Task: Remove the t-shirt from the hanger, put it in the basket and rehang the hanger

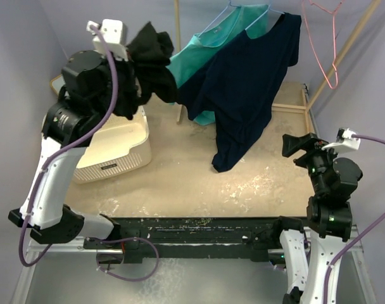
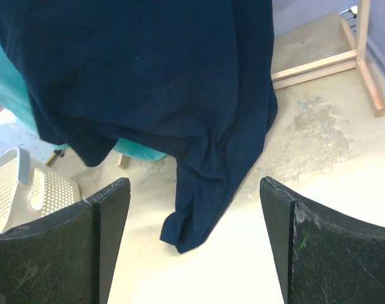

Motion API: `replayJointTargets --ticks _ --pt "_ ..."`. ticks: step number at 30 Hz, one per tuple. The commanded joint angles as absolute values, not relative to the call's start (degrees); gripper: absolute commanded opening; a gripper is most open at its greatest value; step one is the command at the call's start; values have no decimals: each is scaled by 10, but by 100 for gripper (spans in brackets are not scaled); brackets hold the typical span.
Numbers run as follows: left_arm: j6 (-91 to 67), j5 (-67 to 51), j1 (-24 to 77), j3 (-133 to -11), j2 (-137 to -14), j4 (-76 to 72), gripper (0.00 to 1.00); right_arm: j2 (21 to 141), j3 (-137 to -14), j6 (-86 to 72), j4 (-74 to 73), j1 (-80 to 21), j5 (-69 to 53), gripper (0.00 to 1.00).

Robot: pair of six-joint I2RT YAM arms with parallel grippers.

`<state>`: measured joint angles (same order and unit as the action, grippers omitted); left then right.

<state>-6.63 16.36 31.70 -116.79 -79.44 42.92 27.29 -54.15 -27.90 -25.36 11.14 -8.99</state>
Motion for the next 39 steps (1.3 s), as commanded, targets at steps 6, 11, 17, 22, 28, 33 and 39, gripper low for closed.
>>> replayJointTargets --ticks 6,11,17,22,28,33,39 --pt "-71 312 192 -1141 -784 425 11 282 -543 -286 -209 108 -123 84" --pt "-144 202 60 -1032 -783 442 12 282 -543 -288 -206 108 -132 84" --pt "-188 32 33 -889 -756 417 45 285 -540 -287 -204 108 -137 84" --pt "-191 -26 34 -859 -718 412 99 293 -536 -294 -192 108 -152 83" --pt "-188 -124 33 -816 -635 332 79 316 -549 -290 -150 108 -214 80" --pt "-219 -209 34 -680 -556 213 22 419 -638 -270 -153 107 -360 56" --pt "-193 -197 35 -606 -512 215 0 507 -795 -254 -187 17 -286 10"
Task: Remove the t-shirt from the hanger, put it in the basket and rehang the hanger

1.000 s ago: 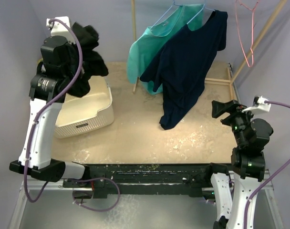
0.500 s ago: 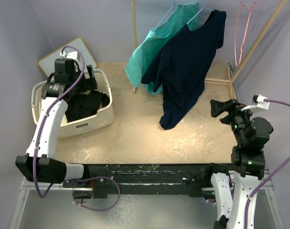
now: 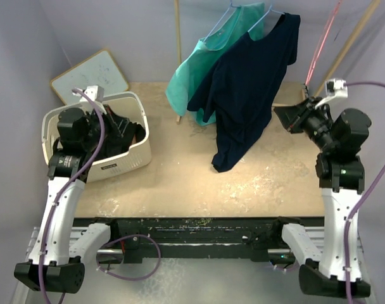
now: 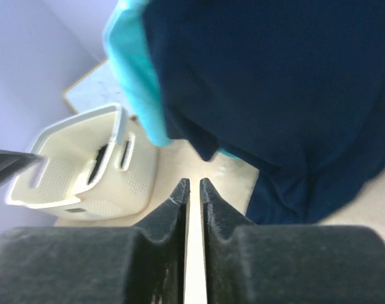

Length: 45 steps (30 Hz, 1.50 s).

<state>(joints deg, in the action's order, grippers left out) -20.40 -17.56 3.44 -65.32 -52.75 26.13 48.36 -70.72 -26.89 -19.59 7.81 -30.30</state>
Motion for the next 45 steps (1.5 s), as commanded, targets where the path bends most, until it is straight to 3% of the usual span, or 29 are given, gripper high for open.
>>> replayJointTargets --ticks 1,4,6,8,10,12,15,18,23,30,45 --pt "-189 -194 34 -593 -502 211 0 526 -819 -253 -191 -12 -264 2" --pt "-183 -185 35 -565 -469 204 3 627 -910 -229 -219 -128 -161 0" --pt "-178 -192 35 -544 -447 193 21 708 -1012 -200 -272 -198 -65 1" --pt "-175 -212 36 -527 -430 180 39 787 -1125 -191 -319 -219 6 17" --pt "-166 -224 43 -532 -417 184 48 851 -1221 -190 -344 -220 98 39" --pt "-166 -220 46 -526 -400 176 50 900 -1296 -186 -345 -219 138 57" --pt "-161 -203 50 -524 -380 180 51 986 -1418 -172 -370 -219 163 70" --pt "-161 -193 50 -522 -367 184 51 1066 -1521 -175 -405 -218 189 70" --pt "-167 -200 51 -519 -365 181 51 1054 -1444 -194 -337 -201 177 69" --pt "-168 -201 54 -518 -364 181 50 1077 -1428 -206 -321 -192 157 64" --pt "-168 -198 54 -515 -373 178 50 1138 -1472 -226 -313 -192 149 57"
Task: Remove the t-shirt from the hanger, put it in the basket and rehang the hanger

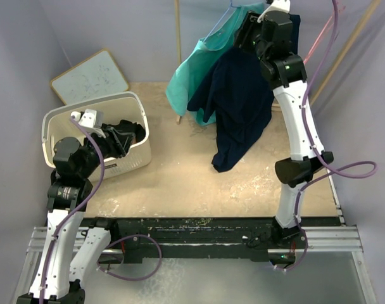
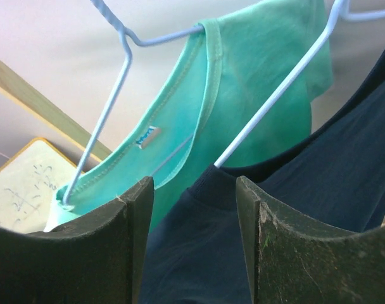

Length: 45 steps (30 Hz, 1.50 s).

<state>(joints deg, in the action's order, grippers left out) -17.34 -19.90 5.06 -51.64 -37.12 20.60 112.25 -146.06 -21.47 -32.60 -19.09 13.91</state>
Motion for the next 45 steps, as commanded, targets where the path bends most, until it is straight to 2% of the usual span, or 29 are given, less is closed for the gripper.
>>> replayJointTargets --ticks 1,9,13,24,29,35,39,41,43,44,45 --pt "-169 -198 54 -515 -373 177 50 1137 -1464 -225 -317 -192 151 56" --pt "-169 -201 54 -514 -377 176 50 1125 -1431 -206 -354 -192 202 55" --pt "-169 -201 54 -514 -375 178 50 1062 -1346 -201 -341 -178 226 54" --pt "-169 -200 54 -514 -369 182 50 929 -1173 -194 -316 -98 184 48" --pt "-169 -199 54 -514 -366 183 50 936 -1171 -196 -315 -83 141 39" --pt "-169 -198 54 -513 -368 182 50 932 -1175 -186 -295 -83 136 38" --pt "-170 -200 54 -513 -370 181 50 927 -1179 -179 -281 -83 137 30" --pt "-177 -207 54 -511 -370 176 65 915 -1167 -176 -260 -83 143 22" --pt "-185 -237 55 -506 -373 160 79 905 -1161 -168 -240 -83 149 4" --pt "-191 -258 54 -505 -376 153 85 902 -1160 -162 -231 -83 158 0" --pt "-195 -271 55 -505 -379 149 93 900 -1162 -157 -223 -83 161 0"
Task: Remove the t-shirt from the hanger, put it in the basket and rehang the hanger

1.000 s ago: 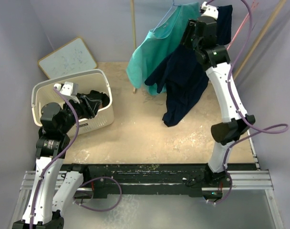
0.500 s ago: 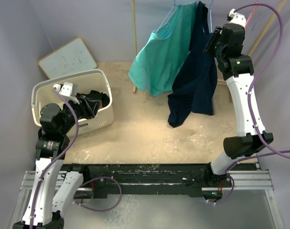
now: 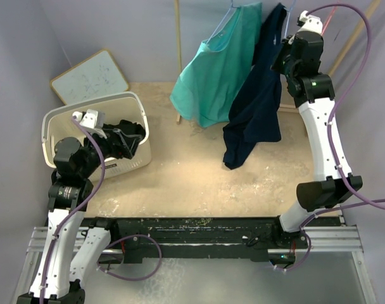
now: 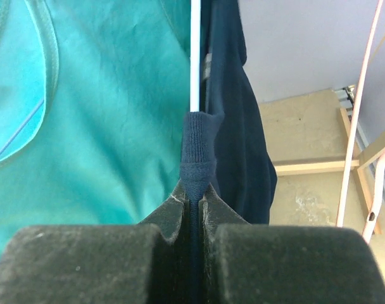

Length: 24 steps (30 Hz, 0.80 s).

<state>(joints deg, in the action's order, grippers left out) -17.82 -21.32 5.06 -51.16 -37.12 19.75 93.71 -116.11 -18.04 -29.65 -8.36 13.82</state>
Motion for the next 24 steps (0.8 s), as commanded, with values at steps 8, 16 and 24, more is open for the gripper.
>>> replayJointTargets --ticks 8,16,24 --pt "-225 -337 54 -505 -407 119 99 897 -1213 -118 -206 -83 132 0" --pt "-220 -345 53 -496 -401 107 99 890 -1238 -77 -197 -83 131 0" --pt "-219 -349 53 -496 -403 105 99 850 -1226 -76 -202 -83 136 0"
